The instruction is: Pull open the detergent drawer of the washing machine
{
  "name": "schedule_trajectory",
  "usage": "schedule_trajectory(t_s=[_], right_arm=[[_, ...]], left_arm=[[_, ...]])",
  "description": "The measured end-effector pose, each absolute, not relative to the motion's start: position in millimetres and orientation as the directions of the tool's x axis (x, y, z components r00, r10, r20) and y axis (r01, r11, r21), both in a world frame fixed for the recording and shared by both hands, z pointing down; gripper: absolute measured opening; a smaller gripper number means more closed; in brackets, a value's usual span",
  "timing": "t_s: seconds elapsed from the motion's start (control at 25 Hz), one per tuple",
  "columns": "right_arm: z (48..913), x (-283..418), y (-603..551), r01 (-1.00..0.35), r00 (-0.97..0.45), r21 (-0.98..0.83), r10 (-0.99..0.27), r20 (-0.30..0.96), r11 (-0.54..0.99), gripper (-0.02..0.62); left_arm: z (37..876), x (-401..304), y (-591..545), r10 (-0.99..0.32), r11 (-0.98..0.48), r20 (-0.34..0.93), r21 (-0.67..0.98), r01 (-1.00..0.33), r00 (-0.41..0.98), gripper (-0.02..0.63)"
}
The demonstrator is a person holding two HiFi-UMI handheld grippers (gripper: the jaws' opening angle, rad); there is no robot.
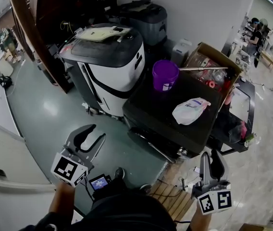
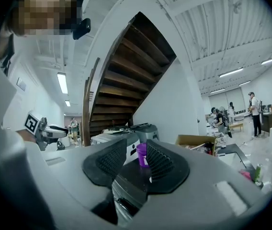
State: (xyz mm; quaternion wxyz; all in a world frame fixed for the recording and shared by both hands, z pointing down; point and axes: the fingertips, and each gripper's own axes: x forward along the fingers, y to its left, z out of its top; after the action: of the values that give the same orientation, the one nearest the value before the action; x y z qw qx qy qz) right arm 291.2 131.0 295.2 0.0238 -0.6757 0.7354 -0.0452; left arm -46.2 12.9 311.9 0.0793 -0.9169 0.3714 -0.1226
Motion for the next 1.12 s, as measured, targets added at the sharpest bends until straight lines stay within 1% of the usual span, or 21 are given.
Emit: schedule_trajectory(t_s=[0.16,0.36,0.52,0.84,1.12], right_arm=[[297.7,297.5,130.1,-0.994,-0.054,-0.101,-0.998,0.037,0.05,0.117],[293.9,299.6,132.0,-0.996,0.018,-0.09,-0.999,0.048,-0.023,0.117],[292.1,300.9,128.2,-0.994,0.083,-0.069,-0.995,0.057,-0.087,0.117],[279.0,279.0,109.1,-0.986,0.16,-0.032,-0.986,0.039,-0.161,0.117],[276.0,260.1,99.2,-0.972,0.235,-0.012,-0.971,0.036,-0.235,0.117]], left_arm=[[312.0,-26.7,-5.3,-0.664,-0.745,0.164,-0.229,-0.627,0.729,0.216],[321.6,-5.1,-36.2,-0.596,-0.8,0.164,-0.203,-0.564,0.786,0.216],[321.9,13.4,-63.6,-0.54,-0.838,0.14,-0.178,-0.515,0.83,0.216],[349.1,12.5,-113.8,-0.446,-0.895,0.161,-0.089,-0.437,0.881,0.216],[360.1,10.0,-143.5,-0.37,-0.929,0.163,-0.069,-0.364,0.915,0.216]])
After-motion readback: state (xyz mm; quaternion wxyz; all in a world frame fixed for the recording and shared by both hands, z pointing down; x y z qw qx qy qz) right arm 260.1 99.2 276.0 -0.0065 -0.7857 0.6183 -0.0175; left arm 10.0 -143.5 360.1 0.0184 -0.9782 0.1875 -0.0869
